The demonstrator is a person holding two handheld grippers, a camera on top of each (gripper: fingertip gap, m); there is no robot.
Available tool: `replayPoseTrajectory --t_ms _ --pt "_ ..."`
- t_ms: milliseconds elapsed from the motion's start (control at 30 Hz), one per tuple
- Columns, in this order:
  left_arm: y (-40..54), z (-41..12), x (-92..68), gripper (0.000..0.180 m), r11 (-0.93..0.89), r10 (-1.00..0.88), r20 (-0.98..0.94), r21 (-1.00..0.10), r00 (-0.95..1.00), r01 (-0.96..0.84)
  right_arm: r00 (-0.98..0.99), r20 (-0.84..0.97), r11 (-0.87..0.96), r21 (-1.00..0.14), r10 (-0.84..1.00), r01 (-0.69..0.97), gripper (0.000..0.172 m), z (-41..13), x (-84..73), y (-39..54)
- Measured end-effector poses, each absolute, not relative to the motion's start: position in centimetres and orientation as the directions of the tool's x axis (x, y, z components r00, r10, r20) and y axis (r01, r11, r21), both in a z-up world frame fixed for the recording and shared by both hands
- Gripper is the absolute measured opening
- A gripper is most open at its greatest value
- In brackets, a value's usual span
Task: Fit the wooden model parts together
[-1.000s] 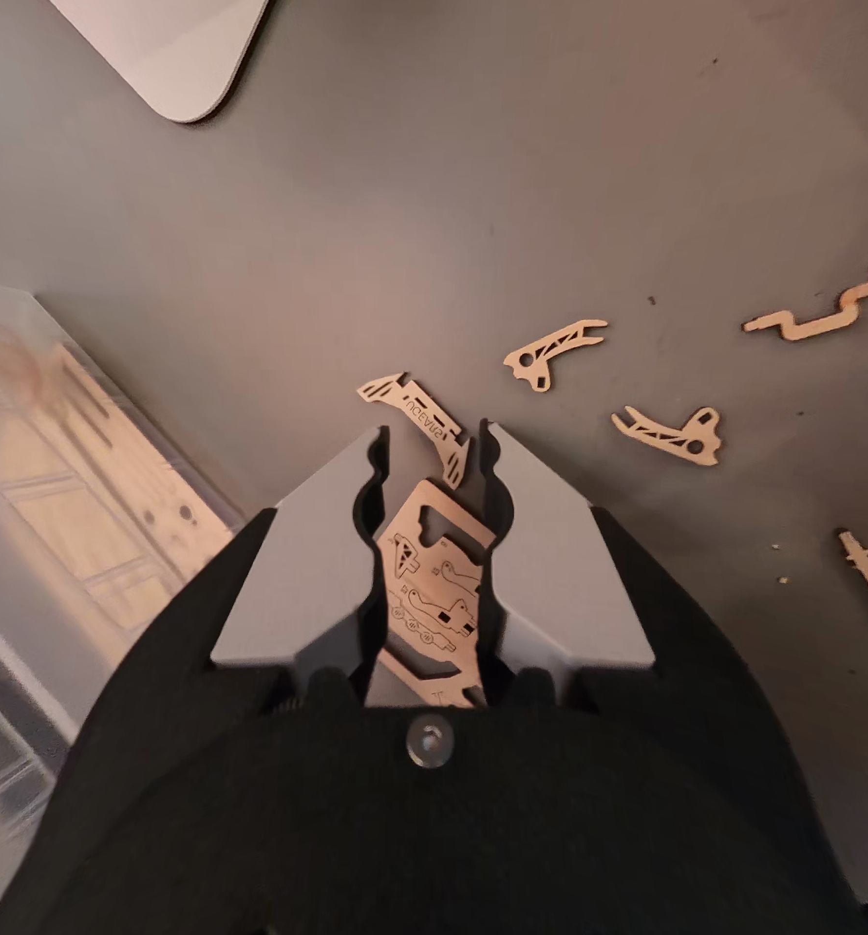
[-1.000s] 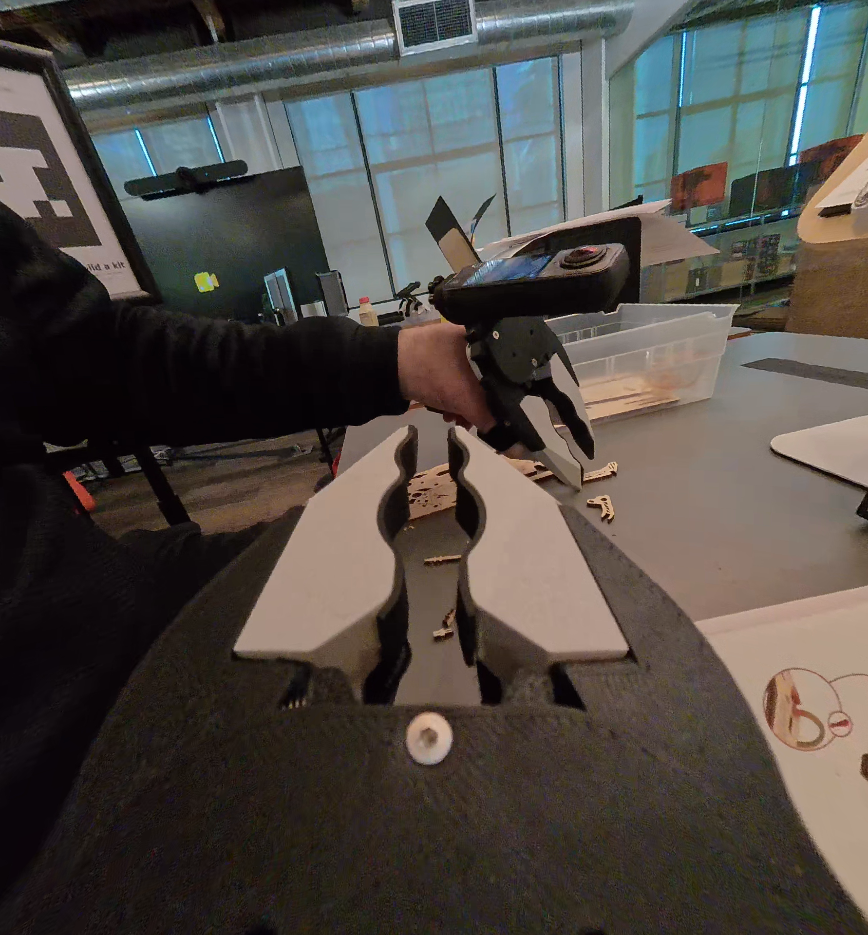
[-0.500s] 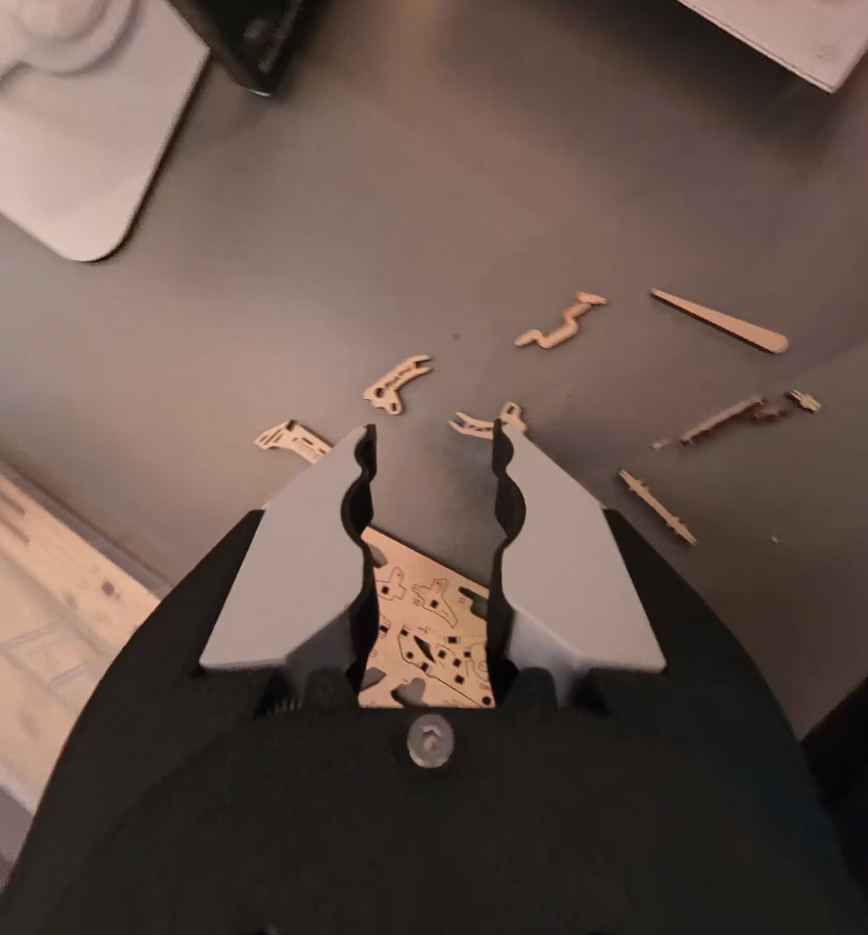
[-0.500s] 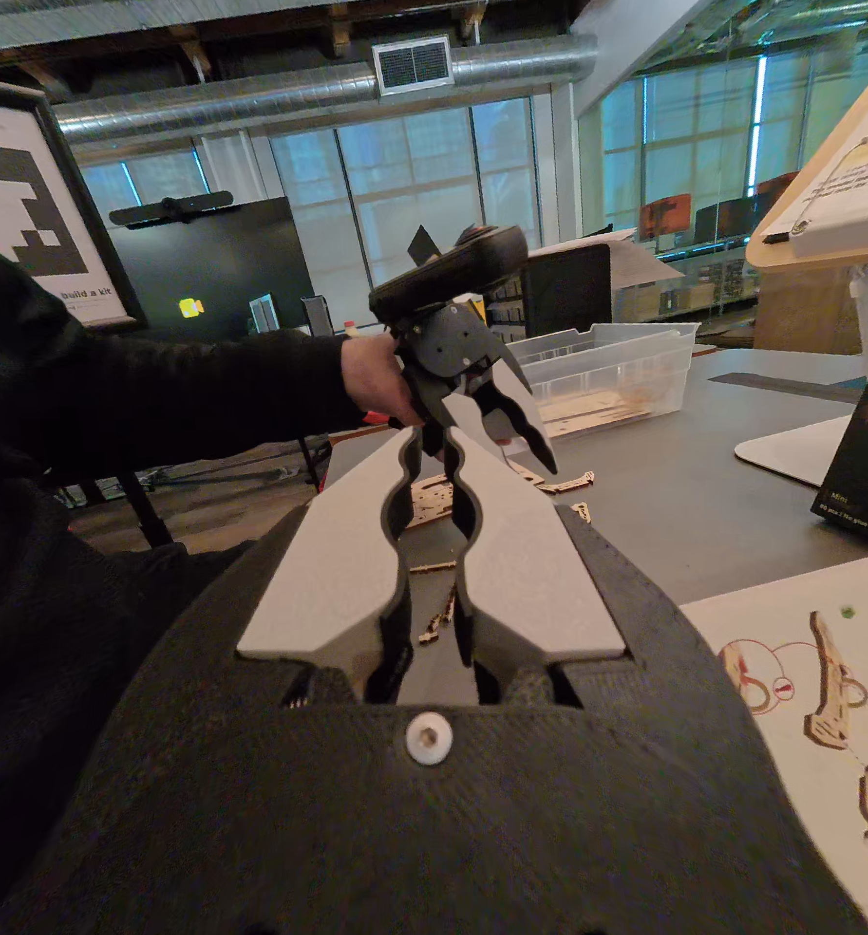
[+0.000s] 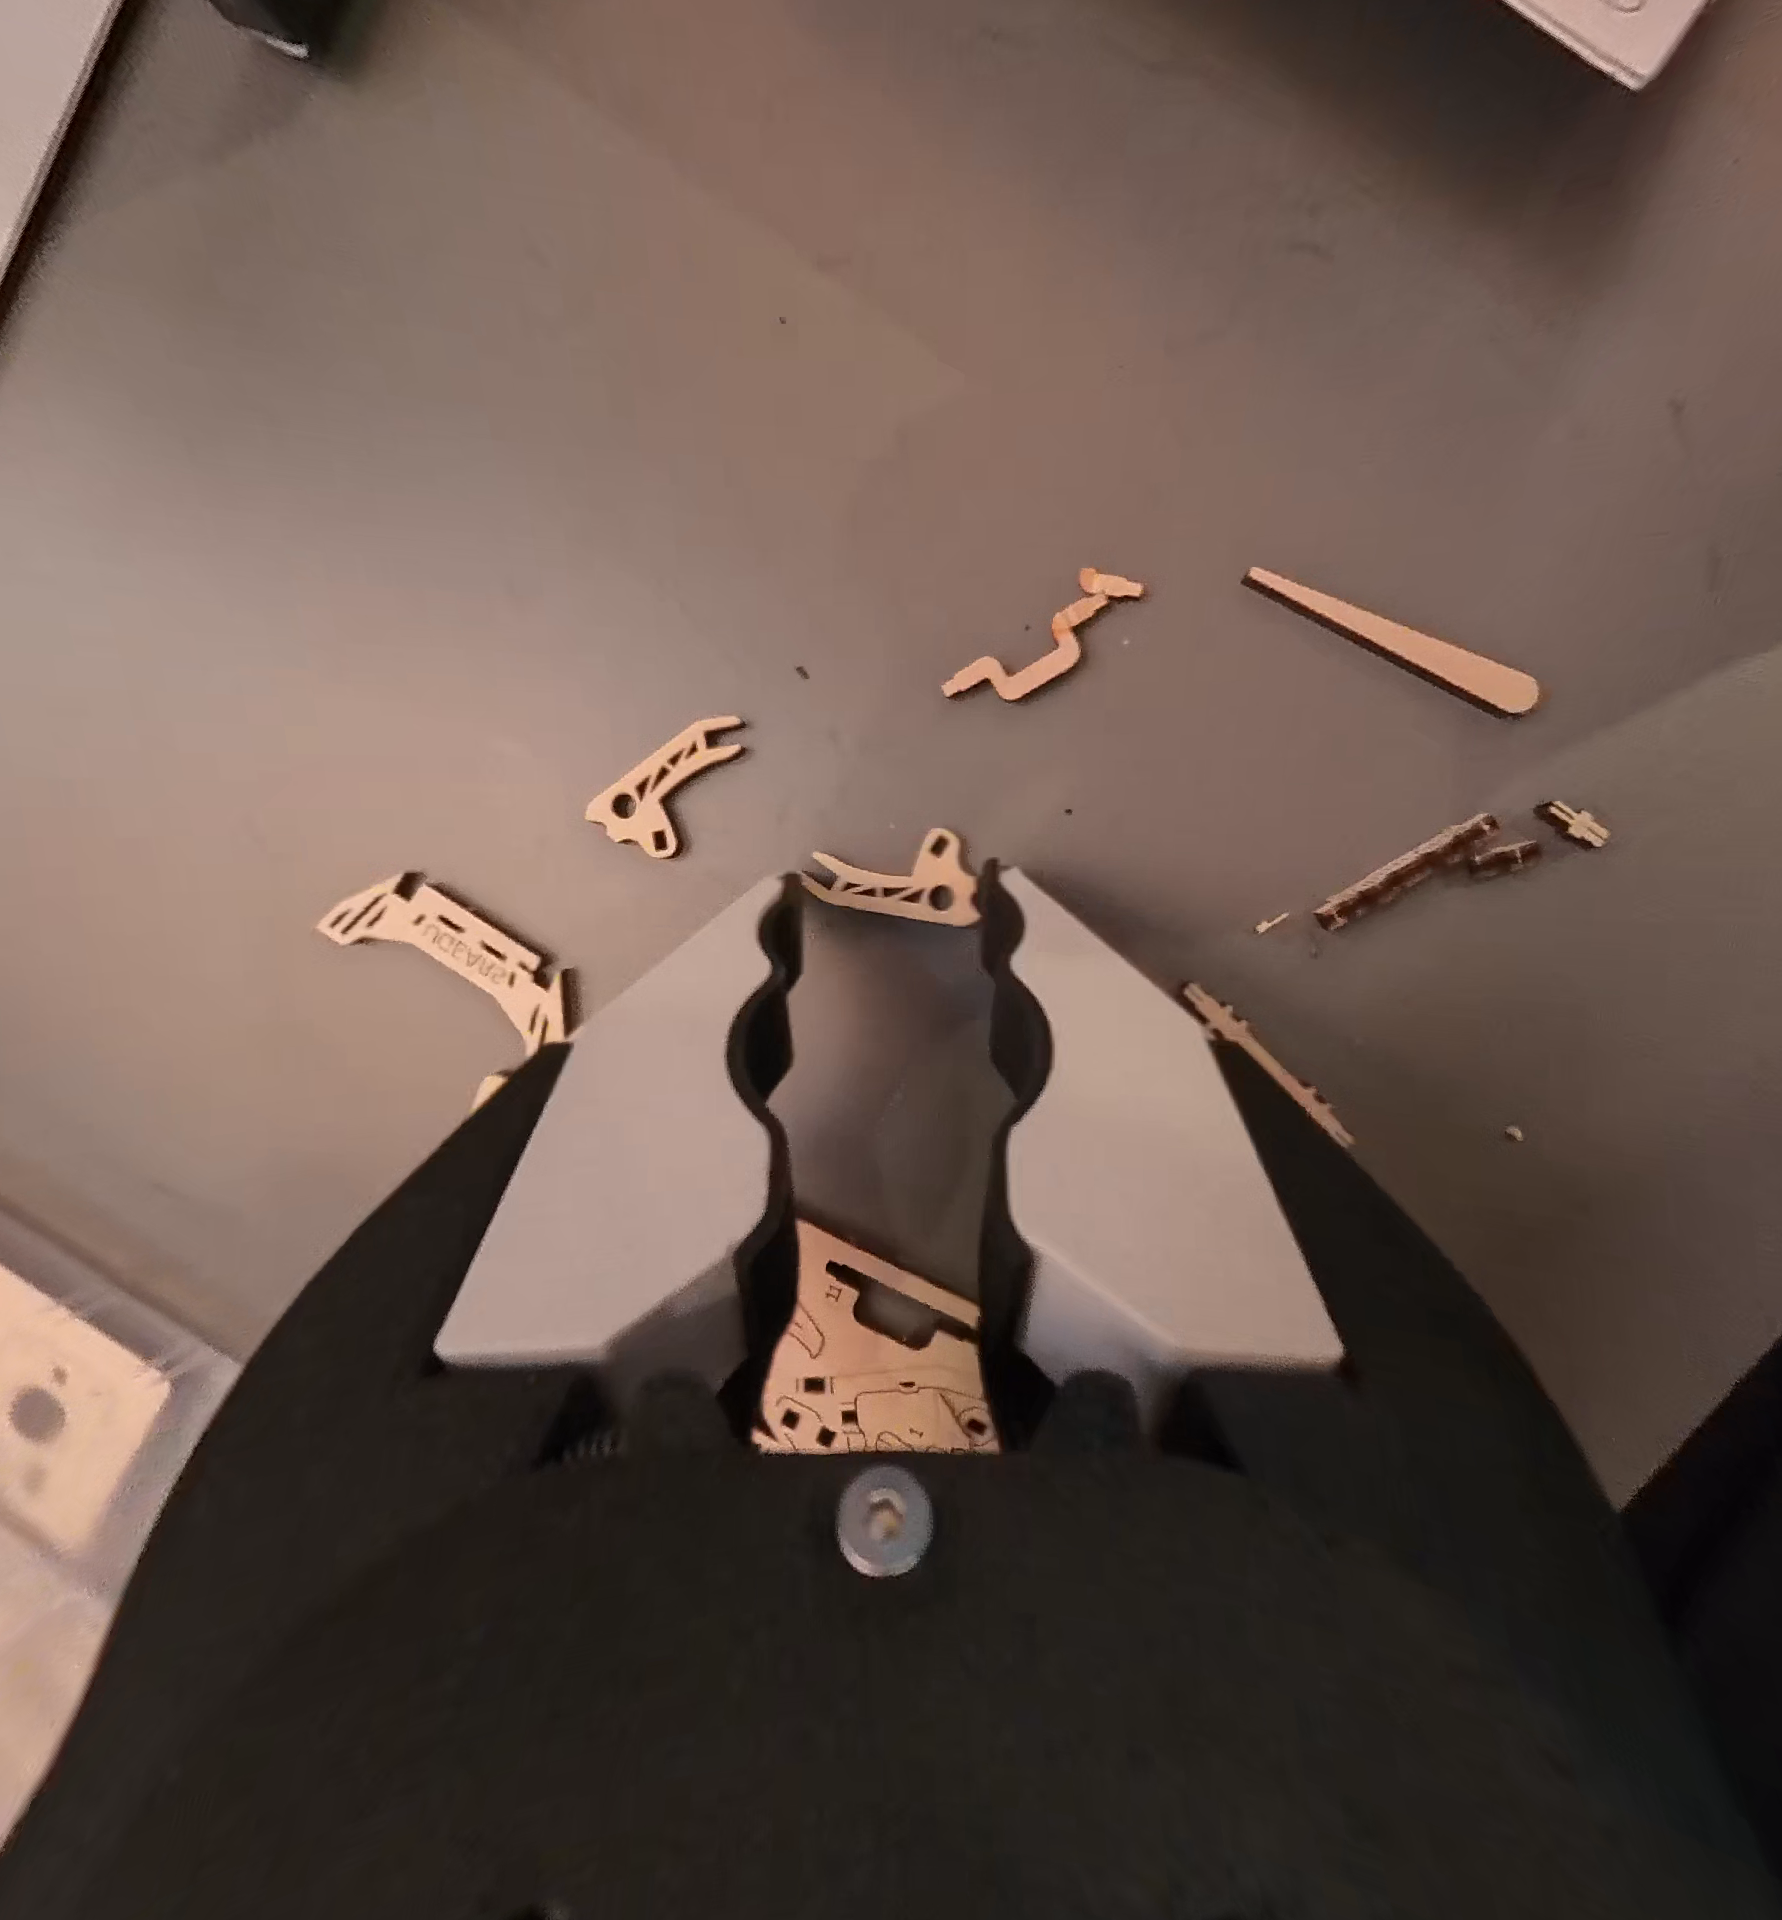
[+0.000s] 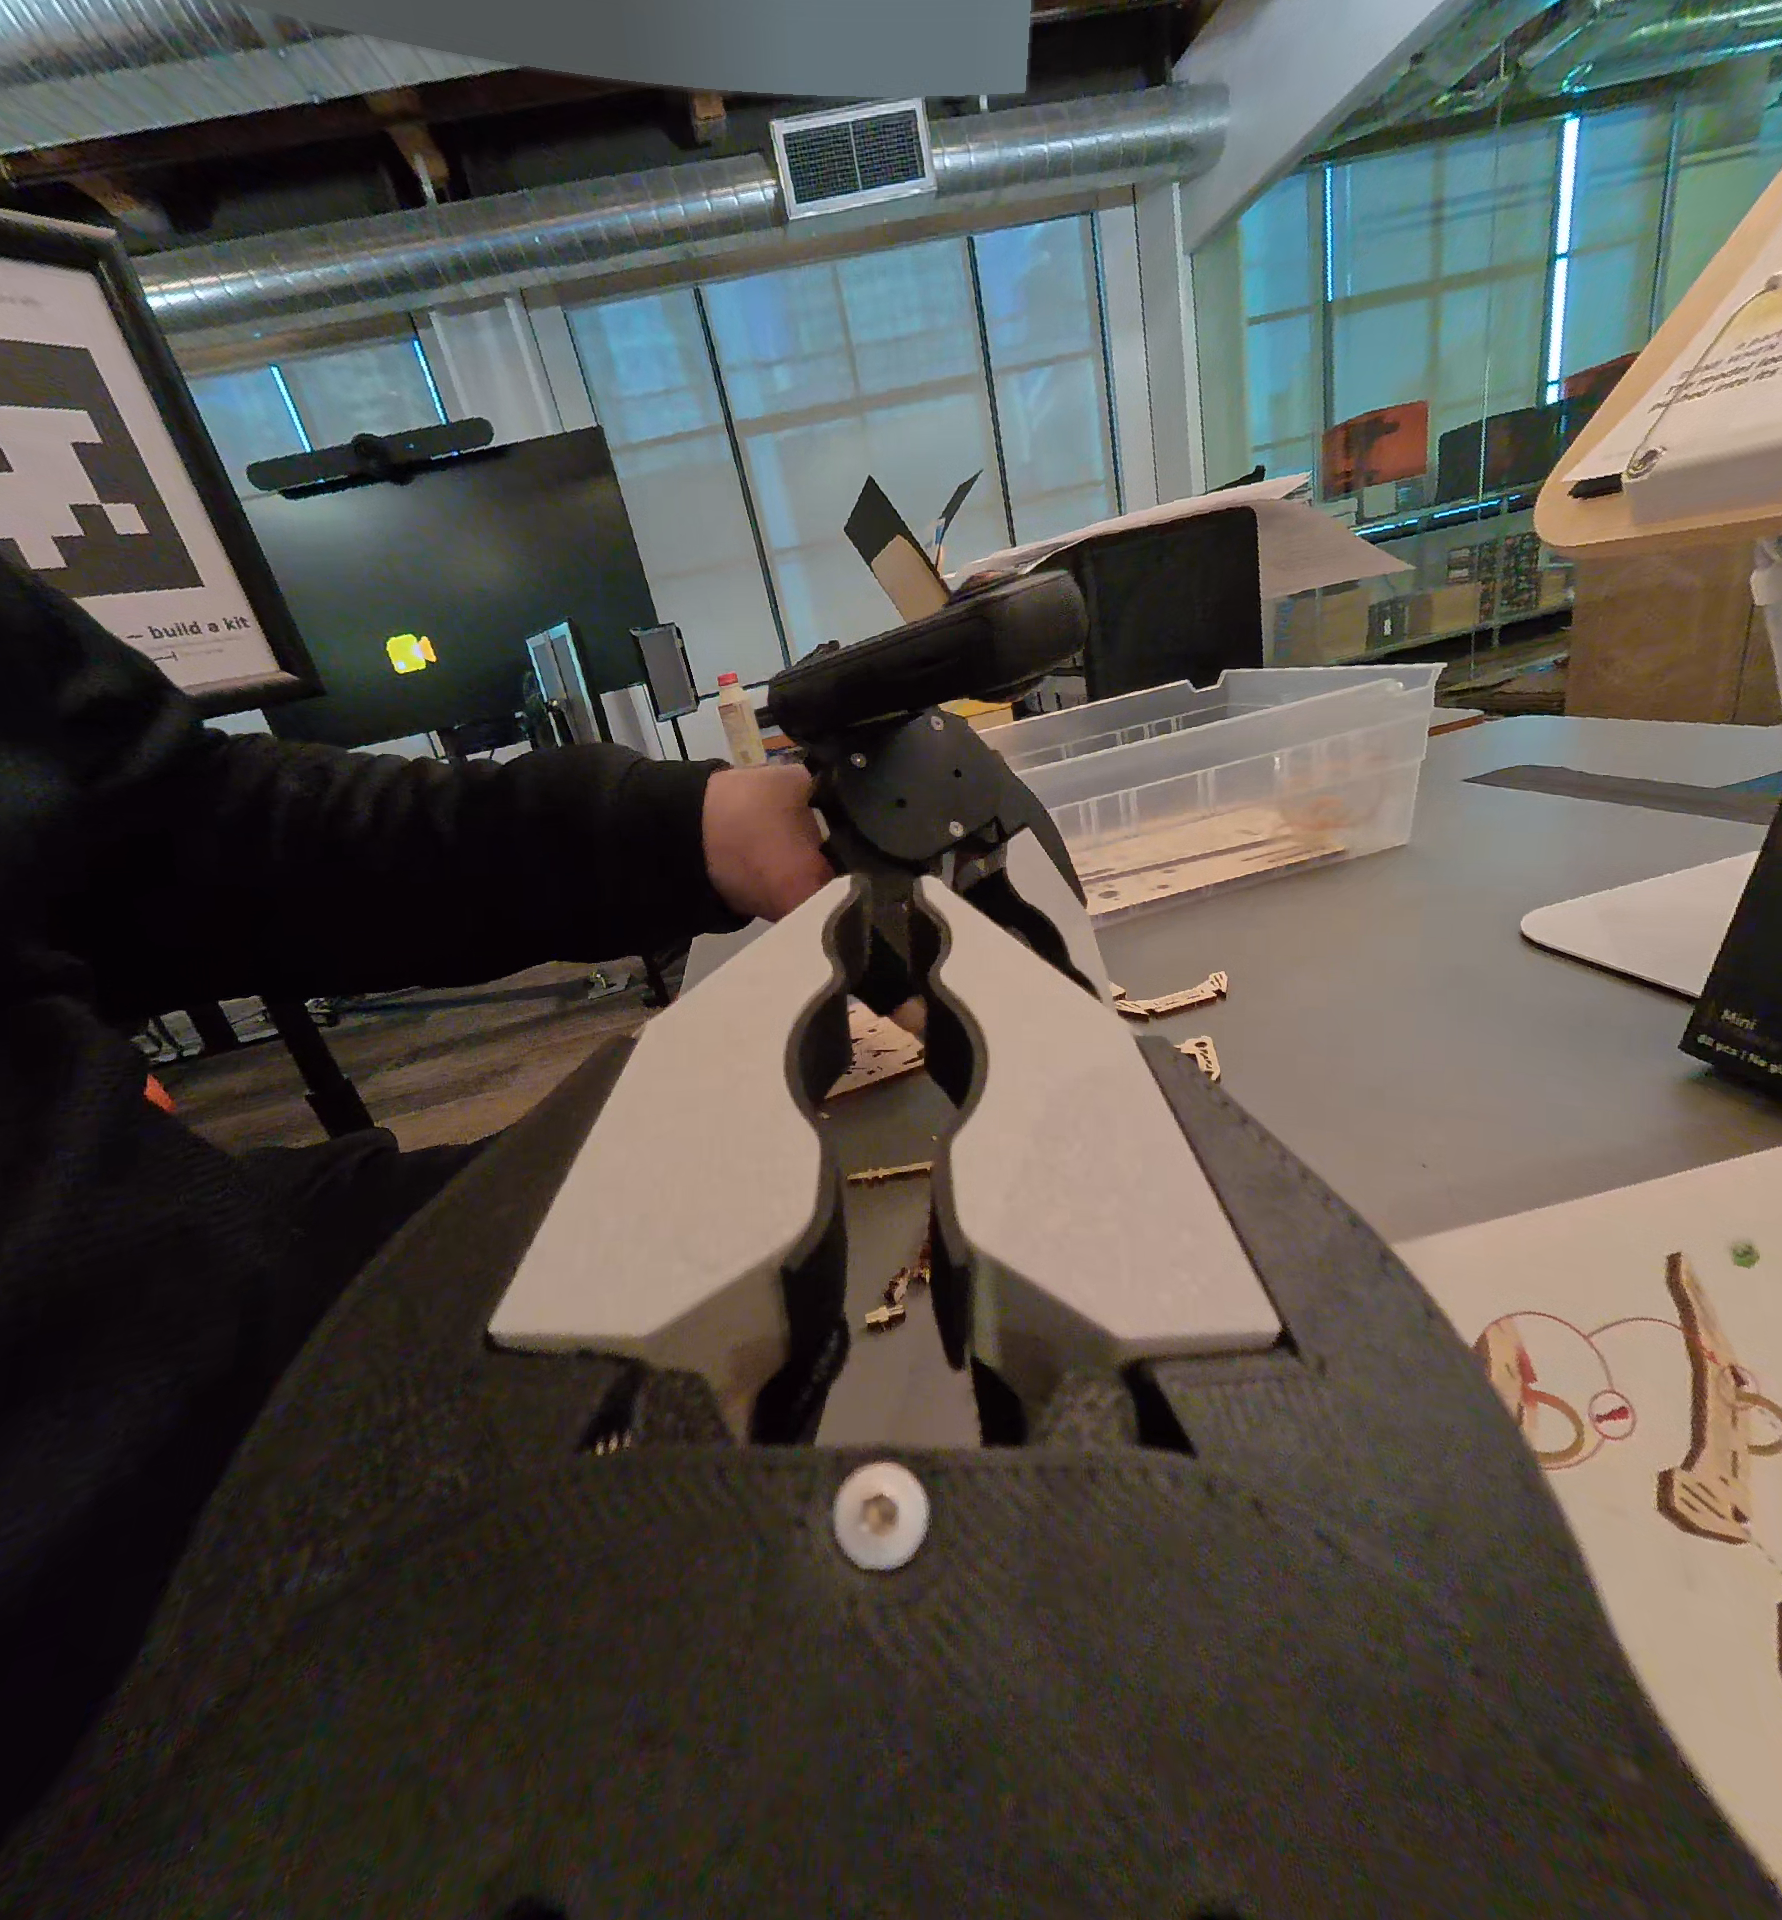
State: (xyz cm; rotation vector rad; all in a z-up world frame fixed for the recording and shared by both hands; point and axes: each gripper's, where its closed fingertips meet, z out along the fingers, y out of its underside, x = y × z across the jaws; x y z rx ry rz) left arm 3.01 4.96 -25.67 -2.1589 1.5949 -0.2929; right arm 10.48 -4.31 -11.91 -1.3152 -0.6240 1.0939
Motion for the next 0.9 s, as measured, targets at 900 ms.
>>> replayPoseTrajectory --t_ms 900 --pt "5.2 -24.6 1.7 0.014 -0.281 -0.905 -0.135 -0.524 0.403 -0.804 0.404 -0.211 -0.101 -0.955 0.89 -0.277 0.005 -11.8 10.6 -4.3"
